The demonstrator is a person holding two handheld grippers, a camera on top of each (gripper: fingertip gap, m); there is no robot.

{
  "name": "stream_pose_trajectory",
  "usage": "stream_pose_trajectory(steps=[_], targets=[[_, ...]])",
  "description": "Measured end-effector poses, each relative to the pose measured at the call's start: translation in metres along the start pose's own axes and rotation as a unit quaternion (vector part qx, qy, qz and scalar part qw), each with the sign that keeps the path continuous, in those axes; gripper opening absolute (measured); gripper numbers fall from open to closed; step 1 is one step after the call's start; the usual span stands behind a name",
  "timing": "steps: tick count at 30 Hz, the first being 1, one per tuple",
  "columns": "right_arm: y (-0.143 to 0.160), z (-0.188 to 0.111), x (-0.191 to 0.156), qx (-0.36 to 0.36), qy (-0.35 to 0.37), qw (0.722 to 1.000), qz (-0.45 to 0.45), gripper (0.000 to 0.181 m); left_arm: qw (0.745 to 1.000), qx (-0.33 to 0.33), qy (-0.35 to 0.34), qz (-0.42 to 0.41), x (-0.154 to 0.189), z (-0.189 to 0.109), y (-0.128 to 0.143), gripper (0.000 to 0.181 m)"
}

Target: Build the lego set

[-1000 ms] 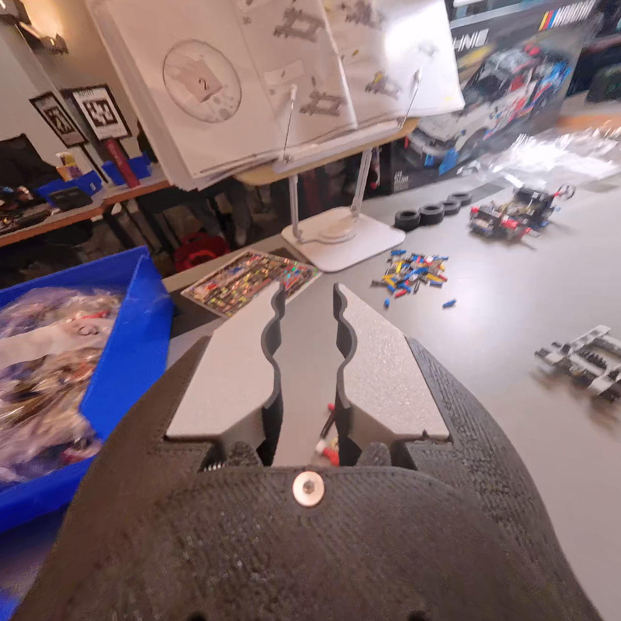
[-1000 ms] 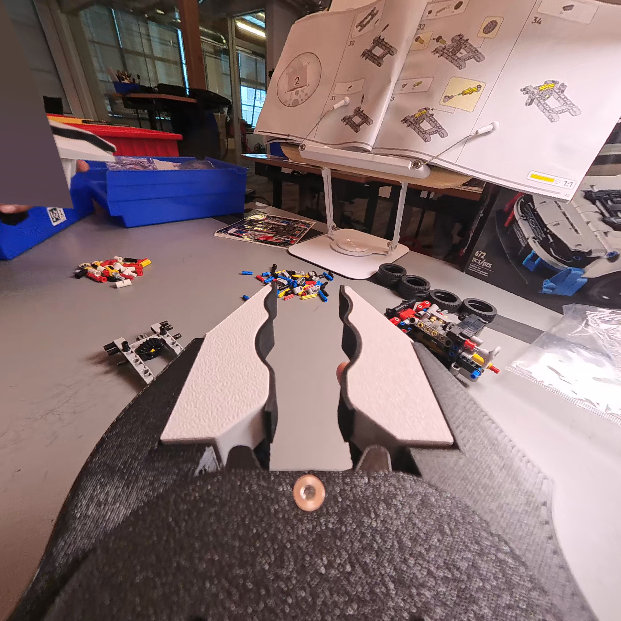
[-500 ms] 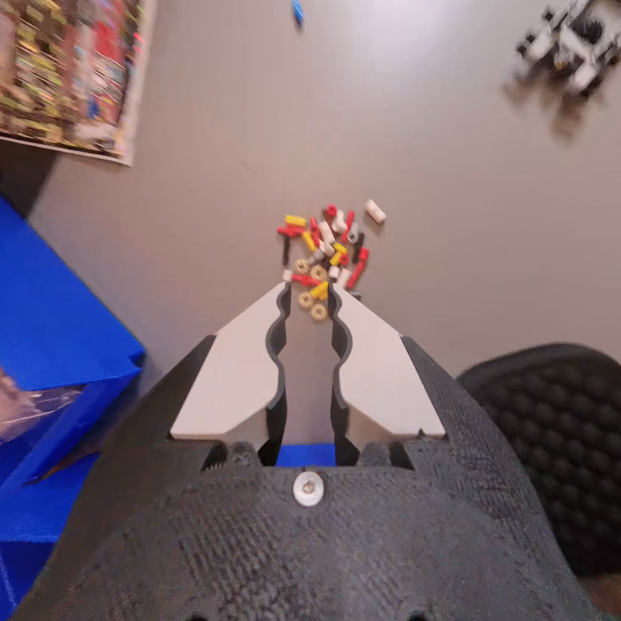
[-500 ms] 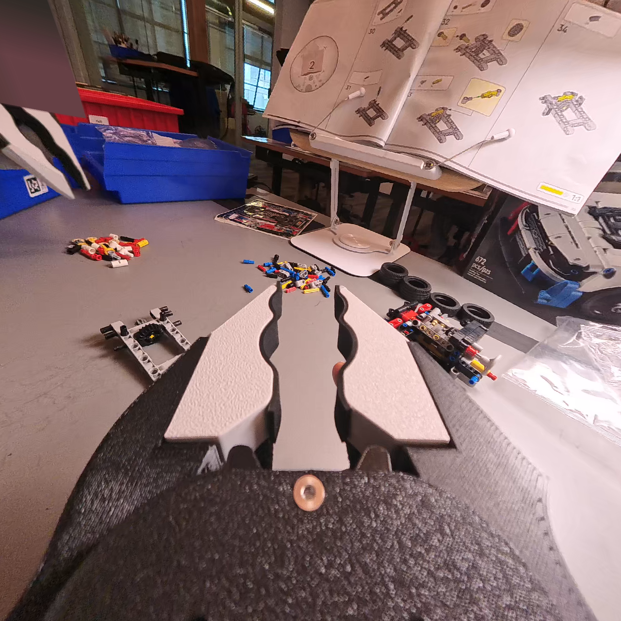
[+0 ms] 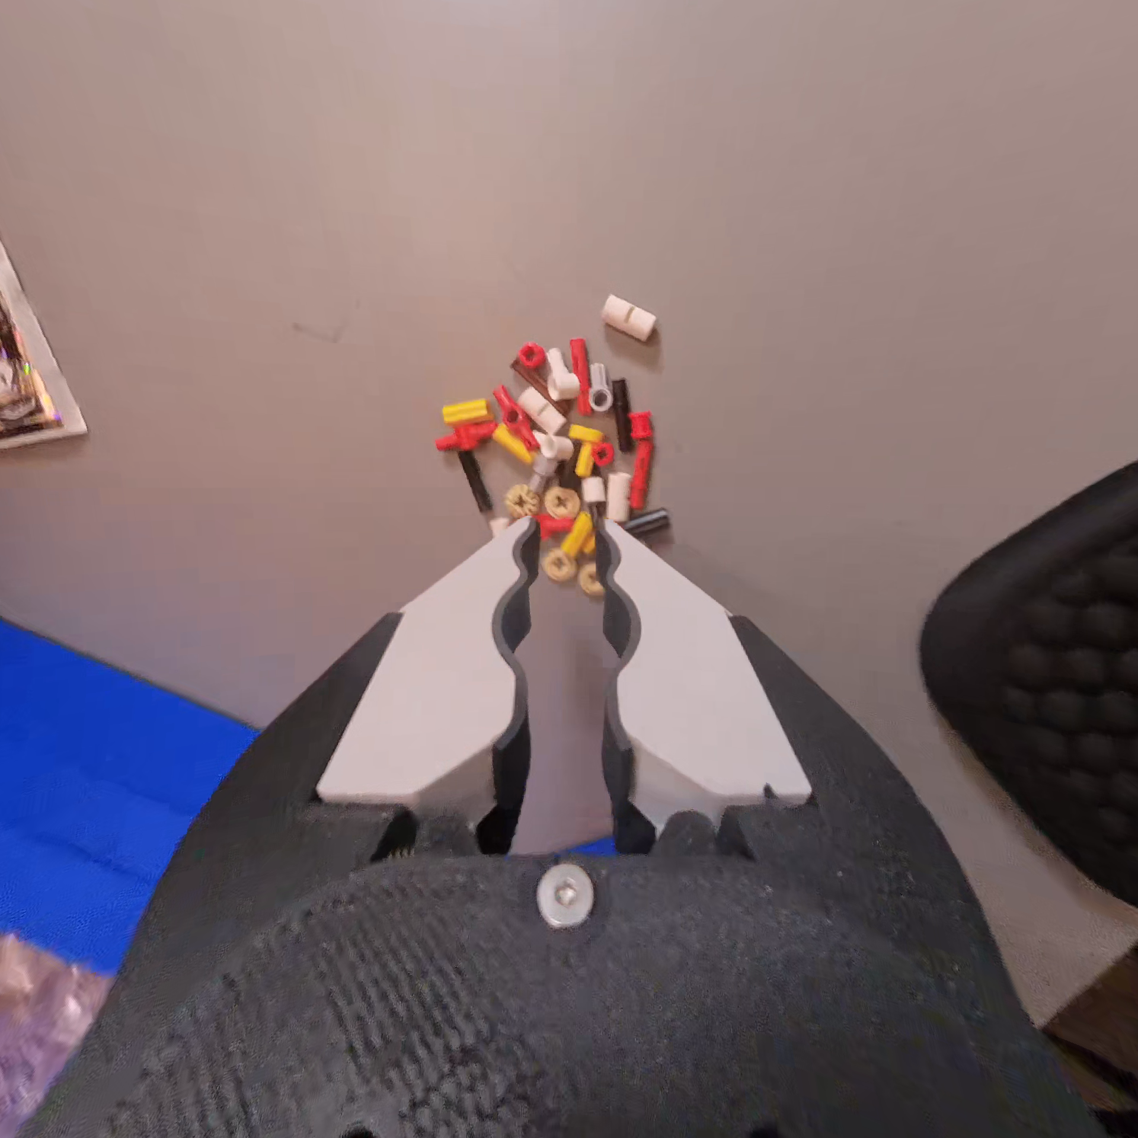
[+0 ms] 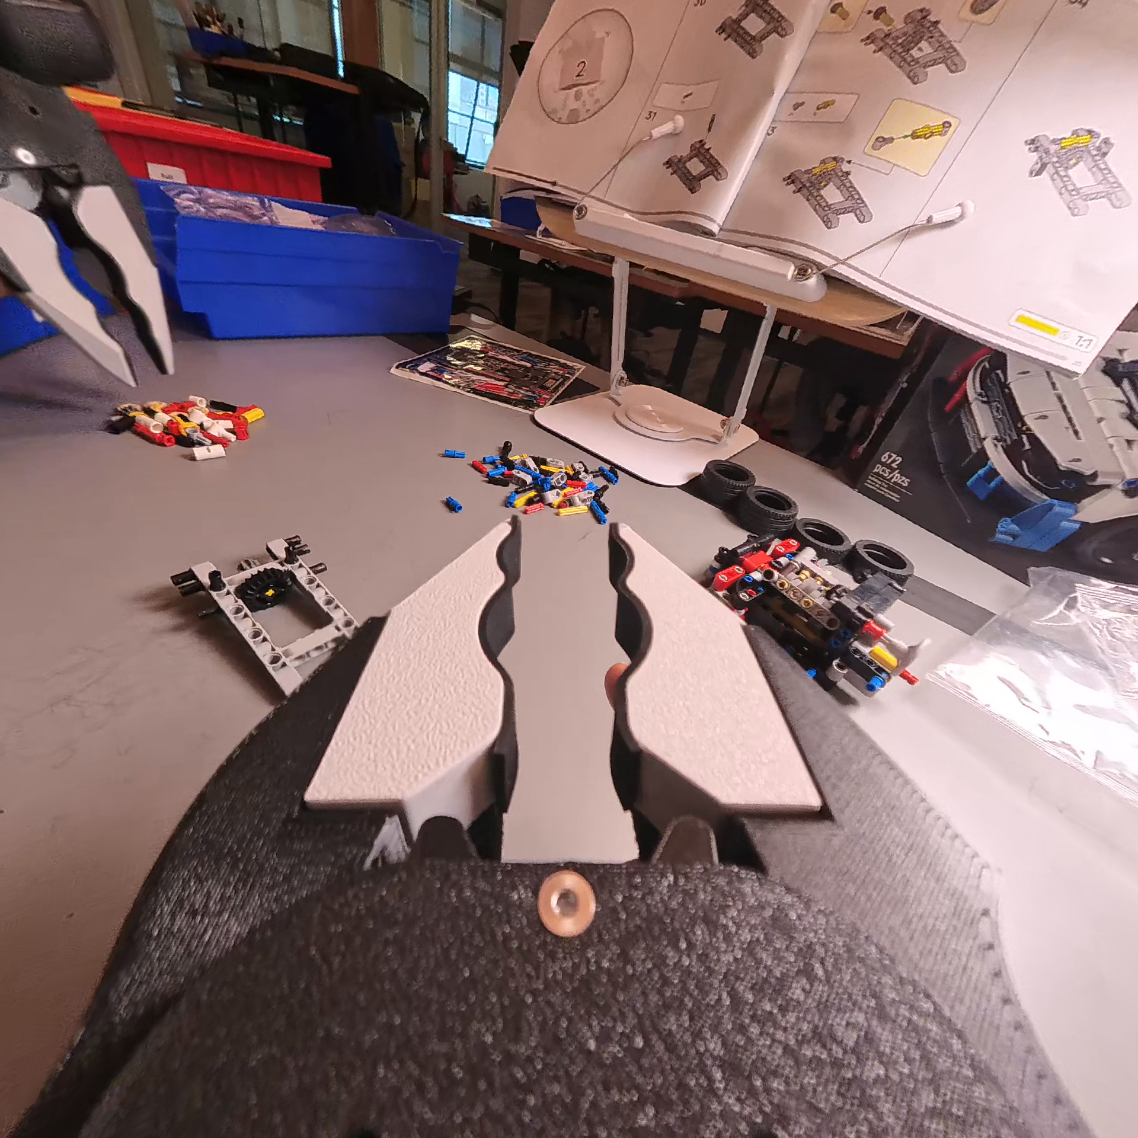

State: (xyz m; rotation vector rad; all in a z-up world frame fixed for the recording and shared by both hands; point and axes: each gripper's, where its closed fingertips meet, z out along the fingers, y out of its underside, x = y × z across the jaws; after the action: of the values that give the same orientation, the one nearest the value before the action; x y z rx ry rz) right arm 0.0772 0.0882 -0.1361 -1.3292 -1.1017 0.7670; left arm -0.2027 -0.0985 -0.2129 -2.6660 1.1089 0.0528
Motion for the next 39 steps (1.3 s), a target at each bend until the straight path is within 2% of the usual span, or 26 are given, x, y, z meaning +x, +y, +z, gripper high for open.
stream_pose_trajectory(steps=[5, 16, 22, 25, 27, 29, 33, 35, 39], targets=[[0.003, -0.001, 0.007, -0.006, 0.014, 1.0, -0.006, 0.026, 0.998, -0.01, 0.042, 0.038, -0.009, 0.021, -0.001, 0.011], [0.006, 0.0, 0.007, -0.013, 0.012, 1.0, -0.002, 0.026, 0.995, -0.015, 0.077, 0.061, -0.01, 0.03, -0.005, 0.003], [0.006, 0.0, 0.006, -0.014, 0.011, 1.0, -0.003, 0.026, 0.996, 0.0, 0.066, 0.058, -0.013, 0.029, -0.007, 0.002], [0.005, 0.0, 0.006, -0.011, 0.01, 1.0, -0.003, 0.025, 0.997, 0.037, 0.046, 0.044, -0.02, 0.014, -0.014, 0.002], [0.002, 0.0, 0.002, -0.005, 0.002, 1.0, -0.005, 0.026, 0.994, 0.096, 0.039, 0.027, -0.018, -0.003, -0.03, 0.002], [-0.005, 0.001, -0.013, 0.01, -0.03, 0.999, -0.013, 0.026, 0.981, 0.187, 0.056, 0.013, -0.001, -0.026, -0.061, 0.002], [-0.023, 0.005, -0.084, 0.021, -0.178, 0.983, 0.029, 0.024, 0.937, 0.342, 0.069, 0.024, 0.051, -0.058, -0.129, 0.002], [-0.034, 0.004, -0.116, 0.025, -0.231, 0.97, 0.067, 0.024, 0.916, 0.395, 0.072, 0.027, 0.078, -0.061, -0.158, 0.002], [-0.039, 0.003, -0.146, 0.007, -0.274, 0.953, 0.128, 0.025, 0.899, 0.432, 0.062, 0.045, 0.118, -0.044, -0.196, 0.002]])
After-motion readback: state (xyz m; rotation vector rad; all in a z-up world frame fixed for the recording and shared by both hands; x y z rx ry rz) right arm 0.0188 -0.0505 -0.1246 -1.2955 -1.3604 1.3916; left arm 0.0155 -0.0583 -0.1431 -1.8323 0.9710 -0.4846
